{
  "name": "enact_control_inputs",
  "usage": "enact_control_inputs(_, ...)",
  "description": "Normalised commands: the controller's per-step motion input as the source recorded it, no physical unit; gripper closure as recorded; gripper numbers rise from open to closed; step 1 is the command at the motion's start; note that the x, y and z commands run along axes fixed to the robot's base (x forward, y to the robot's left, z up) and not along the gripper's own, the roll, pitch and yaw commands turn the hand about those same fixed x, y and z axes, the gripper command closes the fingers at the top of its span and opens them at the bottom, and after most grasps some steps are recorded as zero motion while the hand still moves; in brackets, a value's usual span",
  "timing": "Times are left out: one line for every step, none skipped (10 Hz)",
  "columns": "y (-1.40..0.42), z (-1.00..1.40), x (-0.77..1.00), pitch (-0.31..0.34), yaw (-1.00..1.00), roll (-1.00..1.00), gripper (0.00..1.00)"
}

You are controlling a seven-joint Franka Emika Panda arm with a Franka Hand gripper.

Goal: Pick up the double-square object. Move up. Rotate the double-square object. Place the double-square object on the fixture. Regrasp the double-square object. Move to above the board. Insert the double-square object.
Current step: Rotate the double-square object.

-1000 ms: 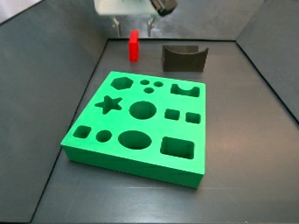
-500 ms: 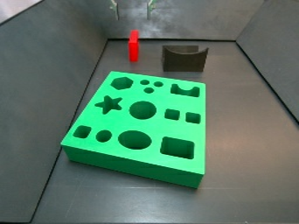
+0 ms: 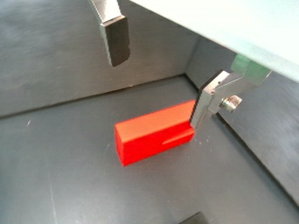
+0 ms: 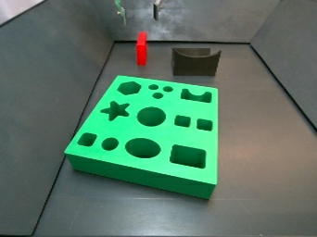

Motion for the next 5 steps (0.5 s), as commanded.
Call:
enact_control_inputs(0.0, -0.02, 0.04, -0.005, 1.0, 0.0, 0.0)
enact_control_inputs(0.0, -0.02, 0.04, -0.005, 1.0, 0.0, 0.0)
enact_control_inputs(0.0, -0.02, 0.04, -0.005, 1.0, 0.0, 0.0)
enact_control_inputs(0.0, -0.02, 0.04, -0.006, 1.0, 0.0, 0.0)
enact_control_inputs(0.0, -0.02, 0.04, -0.006, 1.0, 0.0, 0.0)
